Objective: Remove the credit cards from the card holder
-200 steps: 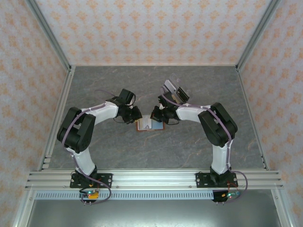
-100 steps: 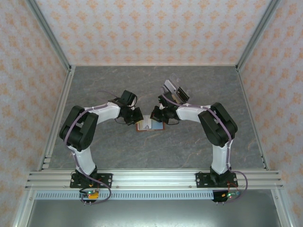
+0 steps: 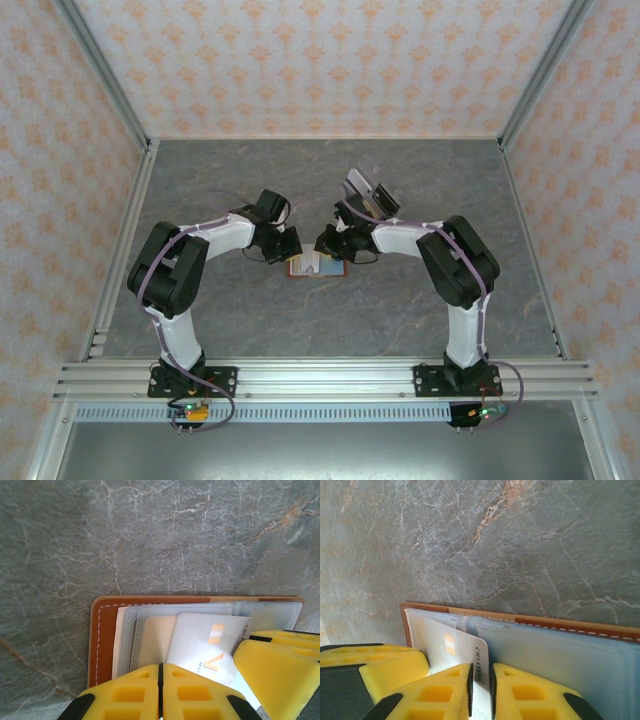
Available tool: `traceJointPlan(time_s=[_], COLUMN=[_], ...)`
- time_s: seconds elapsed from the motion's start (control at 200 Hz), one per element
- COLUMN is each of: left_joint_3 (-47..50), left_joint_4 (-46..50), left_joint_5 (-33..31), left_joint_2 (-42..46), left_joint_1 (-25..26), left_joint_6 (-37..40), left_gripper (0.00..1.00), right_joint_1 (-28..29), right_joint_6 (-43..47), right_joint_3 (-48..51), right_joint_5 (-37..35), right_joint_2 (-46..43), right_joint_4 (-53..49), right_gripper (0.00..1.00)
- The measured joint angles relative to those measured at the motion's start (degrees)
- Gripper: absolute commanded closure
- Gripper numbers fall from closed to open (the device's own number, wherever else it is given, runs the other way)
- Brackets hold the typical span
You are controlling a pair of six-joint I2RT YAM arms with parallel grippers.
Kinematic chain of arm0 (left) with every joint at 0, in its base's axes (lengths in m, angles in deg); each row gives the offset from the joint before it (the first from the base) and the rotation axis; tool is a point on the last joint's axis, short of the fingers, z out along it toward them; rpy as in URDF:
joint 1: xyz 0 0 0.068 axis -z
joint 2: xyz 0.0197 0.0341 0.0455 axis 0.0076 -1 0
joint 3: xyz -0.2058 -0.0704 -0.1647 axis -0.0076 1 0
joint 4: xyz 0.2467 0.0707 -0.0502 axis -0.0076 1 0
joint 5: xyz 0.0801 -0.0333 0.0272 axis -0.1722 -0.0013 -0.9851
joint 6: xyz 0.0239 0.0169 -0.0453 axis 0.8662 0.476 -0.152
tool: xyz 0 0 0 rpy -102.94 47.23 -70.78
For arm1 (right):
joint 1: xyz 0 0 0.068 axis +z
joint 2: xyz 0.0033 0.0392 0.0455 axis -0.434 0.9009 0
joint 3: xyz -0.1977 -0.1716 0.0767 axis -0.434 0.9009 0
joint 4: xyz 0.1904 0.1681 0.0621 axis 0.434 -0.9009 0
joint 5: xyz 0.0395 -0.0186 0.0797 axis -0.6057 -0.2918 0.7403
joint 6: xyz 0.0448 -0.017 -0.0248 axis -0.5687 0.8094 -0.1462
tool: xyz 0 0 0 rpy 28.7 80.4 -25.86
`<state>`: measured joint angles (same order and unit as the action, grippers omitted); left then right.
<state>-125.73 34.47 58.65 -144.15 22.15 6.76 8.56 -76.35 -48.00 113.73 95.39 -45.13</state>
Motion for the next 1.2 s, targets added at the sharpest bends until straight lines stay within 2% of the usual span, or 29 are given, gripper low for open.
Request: traceJointPlan(time_s=[0.125, 0.32, 0.39, 0.536, 0.716, 0.881, 1.001, 1.196], left_joint_3=[0.0, 0.0, 0.0, 0.0, -0.3, -0.3, -0.3, 1.1], left_joint_4=[0.0, 0.0, 0.1, 0.2, 0.3, 1.2, 1.2, -5.7], left_joint_5=[0.0, 0.0, 0.0, -0.2, 0.3, 0.5, 0.6, 3.8], left_joint_2=[0.0, 0.0, 0.0, 0.0, 0.2, 1.9, 5.9, 16.1], left_joint_1=[0.0, 0.0, 0.0, -0.1, -0.5, -0.5, -1.2, -3.2], left_joint_6=[0.0, 0.0, 0.0, 0.0, 0.0, -0.1, -1.2, -4.4], left_gripper=[0.92, 0.90, 0.87, 0.78, 0.68, 0.52, 0.37, 0.30], right_joint_1=[0.0, -0.3, -0.3, -0.2, -0.6, -1.6, -3.3, -9.2], right_joint_6=[-0.4, -0.9, -0.9, 0.6, 3.8, 7.5, 9.6, 9.4], right_joint_3=[-0.1, -0.1, -0.1, 0.3, 2.4, 2.7, 2.7, 2.6], right_joint_5=[0.4, 0.6, 0.3, -3.0, -8.2, -9.4, -7.3, 2.0], right_joint_2=[0.2, 0.4, 0.4, -1.1, -7.3, -12.5, -15.9, -18.4], right_joint_4=[0.1, 0.4, 0.4, -0.8, -4.3, -5.8, -5.7, -2.4], right_gripper=[0.83, 0.98, 1.00, 1.00, 1.00, 1.00, 1.00, 1.00])
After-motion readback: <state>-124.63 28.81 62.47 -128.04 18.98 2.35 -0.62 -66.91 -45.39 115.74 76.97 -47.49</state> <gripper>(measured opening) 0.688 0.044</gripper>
